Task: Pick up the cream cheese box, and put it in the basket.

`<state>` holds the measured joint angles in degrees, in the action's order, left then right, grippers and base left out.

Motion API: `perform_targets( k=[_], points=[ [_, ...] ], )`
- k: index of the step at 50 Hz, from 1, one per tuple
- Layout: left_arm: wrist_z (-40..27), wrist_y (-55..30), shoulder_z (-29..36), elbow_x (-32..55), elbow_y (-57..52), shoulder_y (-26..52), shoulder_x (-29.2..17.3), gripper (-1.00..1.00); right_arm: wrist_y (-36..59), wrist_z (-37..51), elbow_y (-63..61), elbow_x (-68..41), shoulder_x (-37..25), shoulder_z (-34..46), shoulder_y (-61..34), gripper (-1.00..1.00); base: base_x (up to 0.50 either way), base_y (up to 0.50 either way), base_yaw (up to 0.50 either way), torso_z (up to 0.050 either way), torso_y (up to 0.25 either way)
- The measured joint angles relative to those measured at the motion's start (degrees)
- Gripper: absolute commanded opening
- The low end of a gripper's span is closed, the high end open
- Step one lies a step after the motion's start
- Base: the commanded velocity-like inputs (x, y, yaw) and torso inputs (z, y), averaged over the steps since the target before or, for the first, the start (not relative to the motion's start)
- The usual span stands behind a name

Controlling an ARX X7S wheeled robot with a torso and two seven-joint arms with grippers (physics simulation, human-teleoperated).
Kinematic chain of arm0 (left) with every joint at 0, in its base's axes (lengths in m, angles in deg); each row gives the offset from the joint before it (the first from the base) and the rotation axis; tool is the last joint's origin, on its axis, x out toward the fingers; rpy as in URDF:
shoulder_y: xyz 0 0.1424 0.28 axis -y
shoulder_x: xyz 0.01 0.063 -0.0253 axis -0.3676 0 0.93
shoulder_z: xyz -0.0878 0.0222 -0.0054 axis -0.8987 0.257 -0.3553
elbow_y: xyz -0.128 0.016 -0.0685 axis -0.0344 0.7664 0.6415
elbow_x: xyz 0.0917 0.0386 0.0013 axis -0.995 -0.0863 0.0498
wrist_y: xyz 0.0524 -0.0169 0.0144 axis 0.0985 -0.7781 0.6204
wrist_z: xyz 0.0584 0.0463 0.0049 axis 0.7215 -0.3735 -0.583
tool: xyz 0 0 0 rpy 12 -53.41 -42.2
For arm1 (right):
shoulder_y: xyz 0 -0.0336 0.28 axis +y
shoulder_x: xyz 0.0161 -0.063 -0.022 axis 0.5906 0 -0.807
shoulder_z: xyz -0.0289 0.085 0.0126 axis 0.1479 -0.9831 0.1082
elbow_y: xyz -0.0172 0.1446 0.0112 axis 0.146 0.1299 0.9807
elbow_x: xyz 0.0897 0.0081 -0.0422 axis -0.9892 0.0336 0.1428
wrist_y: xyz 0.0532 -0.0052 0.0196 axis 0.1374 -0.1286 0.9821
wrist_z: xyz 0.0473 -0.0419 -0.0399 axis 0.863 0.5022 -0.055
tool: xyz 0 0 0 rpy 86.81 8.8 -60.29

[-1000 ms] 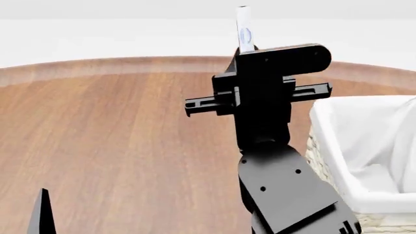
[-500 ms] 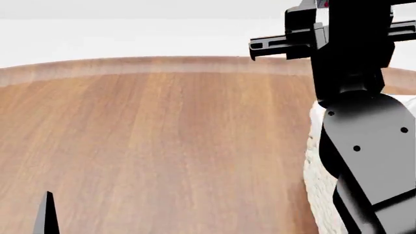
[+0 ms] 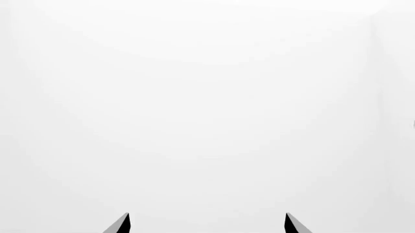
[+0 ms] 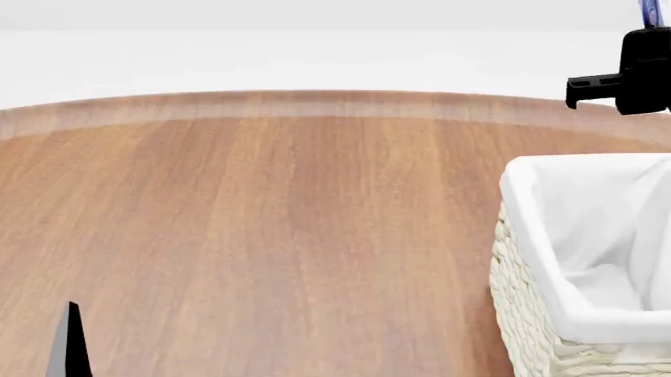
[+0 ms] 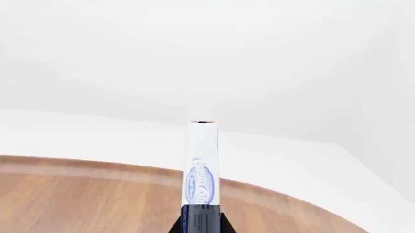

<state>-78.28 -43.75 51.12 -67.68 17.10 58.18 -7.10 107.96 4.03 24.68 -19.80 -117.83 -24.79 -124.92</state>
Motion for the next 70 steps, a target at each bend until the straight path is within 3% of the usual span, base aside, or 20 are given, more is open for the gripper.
perform_targets(
  k=[23, 47, 70],
  points=[
    [-0.7, -0.6, 0.0, 0.6, -1.0, 0.0, -0.5, 1.0, 18.8, -15.7, 19.3, 1.0, 0.6, 13.1, -15.7, -1.0, 0.0, 0.0, 0.0, 0.0, 0.001],
    [-1.1, -0.7, 0.5, 0.5, -1.6, 0.0, -0.9, 1.0, 14.2, -19.8, 37.5, 2.8, 4.9, 14.9, -17.3, -1.0, 0.0, 0.0, 0.0, 0.0, 0.0],
    [-1.4, -0.4, 0.7, 0.5, -1.2, 0.2, -1.2, 1.0, 8.9, -21.8, 44.3, 3.8, 6.8, 15.5, -13.6, -1.0, 0.0, 0.0, 0.0, 0.0, 0.0]
  ],
)
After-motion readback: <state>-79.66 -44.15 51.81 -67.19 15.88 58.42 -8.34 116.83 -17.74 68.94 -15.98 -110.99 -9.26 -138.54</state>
